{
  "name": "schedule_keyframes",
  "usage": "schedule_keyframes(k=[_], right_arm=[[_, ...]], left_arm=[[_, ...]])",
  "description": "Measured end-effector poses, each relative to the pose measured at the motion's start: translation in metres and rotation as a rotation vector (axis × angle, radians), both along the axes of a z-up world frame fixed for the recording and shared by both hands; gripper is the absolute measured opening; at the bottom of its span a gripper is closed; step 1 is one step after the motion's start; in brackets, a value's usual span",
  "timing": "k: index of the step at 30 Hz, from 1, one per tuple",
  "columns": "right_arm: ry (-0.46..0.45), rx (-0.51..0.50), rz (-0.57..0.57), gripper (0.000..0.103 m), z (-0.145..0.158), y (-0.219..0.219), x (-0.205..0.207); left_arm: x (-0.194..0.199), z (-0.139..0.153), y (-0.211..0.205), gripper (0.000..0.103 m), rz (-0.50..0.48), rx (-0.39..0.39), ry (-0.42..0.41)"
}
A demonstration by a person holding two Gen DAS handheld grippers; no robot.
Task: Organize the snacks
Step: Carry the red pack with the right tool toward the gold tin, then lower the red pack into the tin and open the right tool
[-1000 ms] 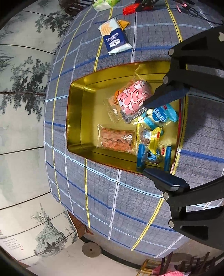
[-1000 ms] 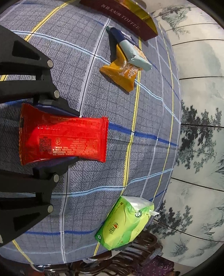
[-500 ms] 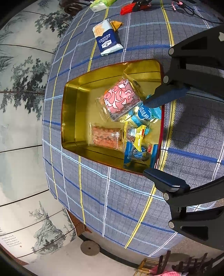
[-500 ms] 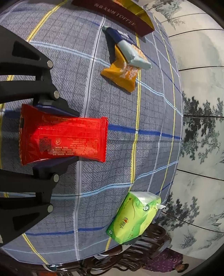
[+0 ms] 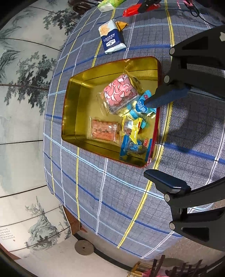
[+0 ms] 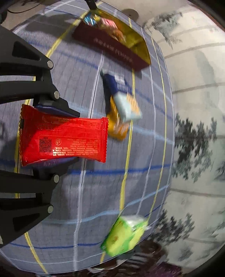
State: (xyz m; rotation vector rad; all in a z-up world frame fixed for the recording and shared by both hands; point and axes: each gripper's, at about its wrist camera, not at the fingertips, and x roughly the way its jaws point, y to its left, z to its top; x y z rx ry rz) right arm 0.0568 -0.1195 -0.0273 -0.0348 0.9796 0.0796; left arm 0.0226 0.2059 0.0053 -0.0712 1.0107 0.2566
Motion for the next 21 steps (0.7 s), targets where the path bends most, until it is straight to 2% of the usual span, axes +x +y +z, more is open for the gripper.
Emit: schedule_keyframes(k=[11, 21], right_arm=[[-0.013, 0.022, 0.217, 0.044, 0.012, 0.102, 0.016], [-0.011, 0.008, 0.323, 0.044, 0.011, 0.168, 0.032]], left_arm=[[-0.016, 0.005, 0.022, 0.07, 0.057, -0.01, -0.006], [-0.038, 0.006, 0.047, 0.07, 0.12, -0.003, 0.005]])
